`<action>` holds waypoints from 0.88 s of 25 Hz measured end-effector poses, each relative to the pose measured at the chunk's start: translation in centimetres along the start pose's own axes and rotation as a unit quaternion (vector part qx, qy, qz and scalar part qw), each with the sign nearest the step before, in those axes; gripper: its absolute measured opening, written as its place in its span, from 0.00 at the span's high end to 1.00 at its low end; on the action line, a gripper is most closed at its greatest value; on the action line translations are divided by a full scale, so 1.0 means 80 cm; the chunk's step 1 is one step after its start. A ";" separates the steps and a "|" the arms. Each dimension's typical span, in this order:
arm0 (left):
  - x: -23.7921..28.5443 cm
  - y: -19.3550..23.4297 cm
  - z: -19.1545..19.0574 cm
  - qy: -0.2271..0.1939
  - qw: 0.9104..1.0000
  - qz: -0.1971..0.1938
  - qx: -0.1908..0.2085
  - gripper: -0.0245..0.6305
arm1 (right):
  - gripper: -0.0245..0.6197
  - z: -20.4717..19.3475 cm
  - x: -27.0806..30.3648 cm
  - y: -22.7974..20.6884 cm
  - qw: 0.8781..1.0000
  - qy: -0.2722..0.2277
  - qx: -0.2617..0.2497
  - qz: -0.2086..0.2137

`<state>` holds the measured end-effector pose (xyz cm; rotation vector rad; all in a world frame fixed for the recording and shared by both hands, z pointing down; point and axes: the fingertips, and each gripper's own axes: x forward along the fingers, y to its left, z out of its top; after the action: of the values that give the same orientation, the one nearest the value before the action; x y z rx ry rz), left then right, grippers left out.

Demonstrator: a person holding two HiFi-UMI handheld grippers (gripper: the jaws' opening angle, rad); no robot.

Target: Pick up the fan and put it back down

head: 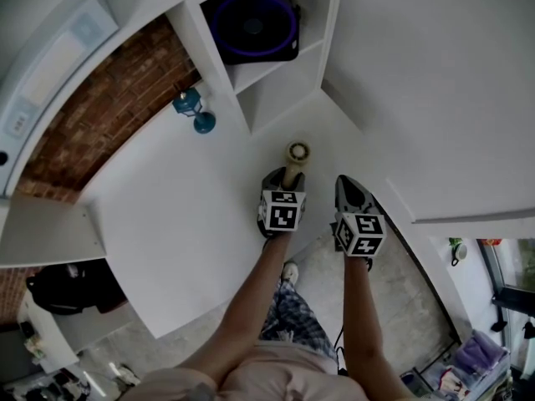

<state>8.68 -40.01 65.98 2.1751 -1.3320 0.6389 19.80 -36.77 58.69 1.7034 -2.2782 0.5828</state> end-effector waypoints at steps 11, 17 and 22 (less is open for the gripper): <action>0.006 0.000 -0.021 0.041 0.999 -0.015 -0.005 0.64 | 0.94 -0.002 -0.002 -0.002 1.000 -0.001 0.007 -0.005; -0.004 -0.006 -0.015 0.026 0.999 -0.033 0.002 0.43 | 0.94 0.001 -0.006 0.001 1.000 -0.008 0.011 -0.009; -0.013 -0.009 -0.014 0.020 0.999 -0.033 0.017 0.41 | 0.94 0.004 -0.012 0.001 1.000 -0.012 0.013 -0.015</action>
<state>8.78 -38.29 66.08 2.2116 -1.2312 0.6796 20.03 -36.02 58.01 1.7630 -2.2656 0.5920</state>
